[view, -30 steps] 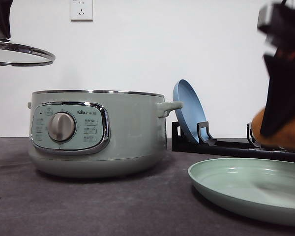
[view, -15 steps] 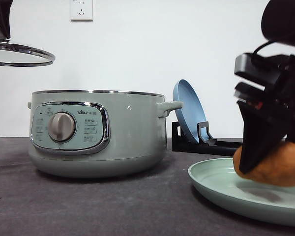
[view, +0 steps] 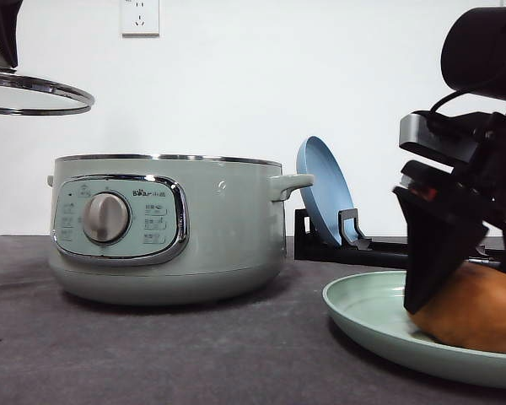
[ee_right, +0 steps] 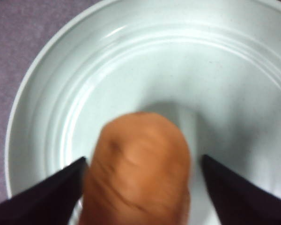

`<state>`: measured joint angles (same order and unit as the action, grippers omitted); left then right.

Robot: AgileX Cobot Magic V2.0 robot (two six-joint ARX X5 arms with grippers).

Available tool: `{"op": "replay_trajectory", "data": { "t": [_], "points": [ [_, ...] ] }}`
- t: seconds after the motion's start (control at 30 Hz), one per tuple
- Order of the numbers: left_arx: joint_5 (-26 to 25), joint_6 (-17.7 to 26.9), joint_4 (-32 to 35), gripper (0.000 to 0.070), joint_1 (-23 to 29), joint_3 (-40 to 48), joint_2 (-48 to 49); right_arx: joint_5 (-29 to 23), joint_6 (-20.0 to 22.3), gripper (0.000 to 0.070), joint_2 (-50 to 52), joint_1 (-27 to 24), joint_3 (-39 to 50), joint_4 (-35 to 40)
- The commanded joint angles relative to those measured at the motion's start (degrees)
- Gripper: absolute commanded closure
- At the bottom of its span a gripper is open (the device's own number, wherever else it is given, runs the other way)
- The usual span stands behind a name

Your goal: Transfer potato from steamer to green plate

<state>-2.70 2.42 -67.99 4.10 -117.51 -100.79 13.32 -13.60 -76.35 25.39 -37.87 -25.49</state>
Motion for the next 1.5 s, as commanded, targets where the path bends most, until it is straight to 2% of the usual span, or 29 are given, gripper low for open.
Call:
{"op": "replay_trajectory", "data": {
  "t": [0.0, 0.27, 0.7, 0.83, 1.1, 1.47],
  "points": [
    [0.0, -0.1, 1.6, 0.07, 0.0, -1.6, 0.4, -0.1, 0.0, 0.0095, 0.1, 0.2, -2.3, -0.9],
    [0.0, -0.1, 1.6, 0.07, 0.0, -1.6, 0.4, -0.1, 2.5, 0.0081, 8.1, 0.2, -14.0, -14.5],
    [-0.1, -0.3, 1.6, 0.07, -0.3, -1.6, 0.4, -0.1, 4.0, 0.0081, 30.6, 0.2, -30.7, -35.6],
    [-0.1, -0.4, 1.5, 0.07, -0.8, -1.6, 0.4, -0.7, 3.4, 0.008, 36.4, 0.2, -31.9, -37.6],
    [-0.1, -0.6, 1.0, 0.07, -3.8, -1.6, 0.4, -7.1, 0.5, 0.008, 45.6, 0.2, -32.0, -38.0],
    [-0.1, -1.6, -0.2, 0.07, -13.6, -1.6, 0.4, -7.8, 0.0, 0.0081, 46.9, 0.2, -32.0, -36.7]
  ]
}}
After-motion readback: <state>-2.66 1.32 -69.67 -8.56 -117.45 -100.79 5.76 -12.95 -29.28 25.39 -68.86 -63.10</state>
